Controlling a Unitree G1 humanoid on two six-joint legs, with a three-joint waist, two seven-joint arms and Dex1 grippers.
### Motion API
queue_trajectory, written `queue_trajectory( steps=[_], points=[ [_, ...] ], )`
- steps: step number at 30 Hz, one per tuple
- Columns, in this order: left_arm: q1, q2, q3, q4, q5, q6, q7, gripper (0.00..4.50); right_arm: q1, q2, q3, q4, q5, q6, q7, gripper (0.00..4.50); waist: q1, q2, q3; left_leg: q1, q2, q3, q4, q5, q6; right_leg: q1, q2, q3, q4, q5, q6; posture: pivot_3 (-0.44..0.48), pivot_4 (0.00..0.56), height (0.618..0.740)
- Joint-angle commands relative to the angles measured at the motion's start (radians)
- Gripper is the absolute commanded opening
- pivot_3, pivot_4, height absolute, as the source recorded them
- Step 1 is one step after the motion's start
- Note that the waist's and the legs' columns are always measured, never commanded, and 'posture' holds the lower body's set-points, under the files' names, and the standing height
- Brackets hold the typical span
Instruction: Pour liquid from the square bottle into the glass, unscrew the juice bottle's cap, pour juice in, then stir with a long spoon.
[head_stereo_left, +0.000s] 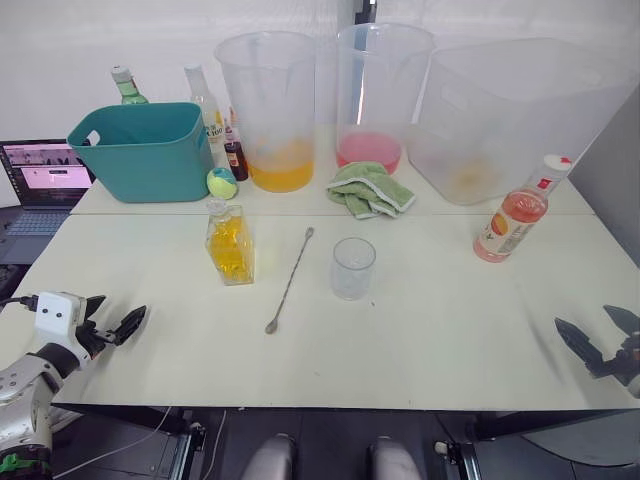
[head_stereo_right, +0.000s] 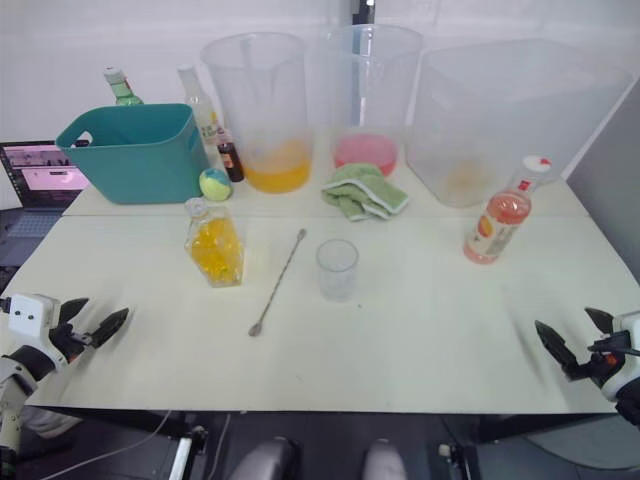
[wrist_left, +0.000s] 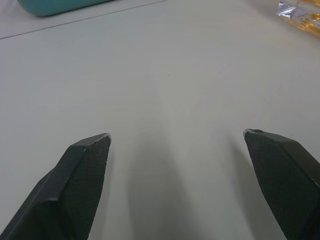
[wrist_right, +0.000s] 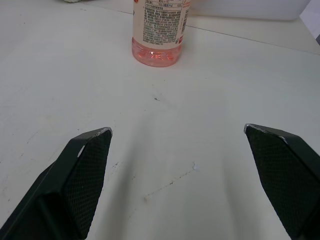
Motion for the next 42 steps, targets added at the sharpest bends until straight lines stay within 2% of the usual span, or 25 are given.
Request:
queue_trajectory(
  steps=[1,7,11,15,18,22,28,35,42],
  points=[
    [0.014,0.005,0.017,-0.069,-0.018,-0.005,0.006,4.5,-0.016,-0.006,-0.019,-0.009,0.021,-0.026,0.011,4.48,0.0,0.0,0.0,0.0,0.0,0.0,0.0,0.0,0.0,0.0,0.0,0.0,0.0,0.0,0.0,0.0,0.15,0.738],
    [0.124,-0.112,0.037,-0.322,-0.169,0.152,0.024,4.5,-0.081,-0.014,0.043,-0.056,0.076,-0.002,0.09,4.48,-0.003,0.0,0.0,0.0,0.003,0.001,0.0,0.0,0.0,0.0,0.0,0.002,0.0,0.0,0.0,0.0,0.15,0.738],
    [0.233,-0.252,-0.046,-0.621,-0.214,0.251,0.137,4.5,-0.158,-0.064,0.122,-0.131,0.149,0.07,0.185,4.48,-0.001,0.0,0.0,0.0,0.003,0.003,0.0,0.0,0.0,0.0,-0.001,0.004,-0.001,0.0,0.0,0.0,0.15,0.738],
    [0.275,-0.357,-0.165,-0.808,-0.126,0.294,0.285,4.5,-0.219,-0.109,0.218,-0.187,0.2,0.119,0.3,4.48,0.008,-0.001,0.001,-0.002,0.003,0.004,0.001,0.0,0.0,0.001,0.001,0.003,-0.005,0.0,0.0,0.0,0.15,0.738],
    [0.262,-0.465,-0.218,-0.869,-0.049,0.279,0.446,4.5,-0.238,-0.15,0.281,-0.211,0.225,0.121,0.426,4.48,0.018,-0.002,0.001,-0.002,0.002,0.004,0.001,0.0,0.0,0.002,0.002,0.003,-0.007,0.0,0.0,0.0,0.15,0.738],
    [0.24,-0.561,-0.293,-0.931,0.054,0.256,0.572,4.5,-0.234,-0.202,0.336,-0.235,0.231,0.114,0.565,4.48,0.027,-0.003,0.002,-0.003,0.002,0.006,0.002,0.0,0.0,0.002,0.002,0.003,-0.009,0.0,0.001,0.0,0.15,0.738],
    [0.103,-0.568,-0.277,-0.906,0.075,0.289,0.647,4.5,-0.249,-0.223,0.379,-0.292,0.22,0.11,0.632,4.48,0.029,-0.006,0.003,-0.004,0.003,0.007,0.003,0.0,0.0,0.002,0.002,0.003,-0.008,0.0,0.001,0.0,0.15,0.738],
    [0.017,-0.54,-0.299,-0.858,0.073,0.328,0.634,4.5,-0.263,-0.218,0.389,-0.288,0.194,0.105,0.613,4.48,0.028,-0.007,0.004,-0.004,0.002,0.007,0.004,0.0,-0.001,0.002,0.002,0.003,-0.008,0.0,0.001,0.0,0.15,0.738],
    [-0.088,-0.52,-0.316,-0.736,0.101,0.322,0.617,4.5,-0.244,-0.214,0.378,-0.292,0.187,0.105,0.593,4.48,0.028,-0.009,0.005,-0.004,0.002,0.007,0.004,0.0,-0.001,0.002,0.002,0.002,-0.008,0.001,0.001,0.0,0.15,0.738]
  ],
)
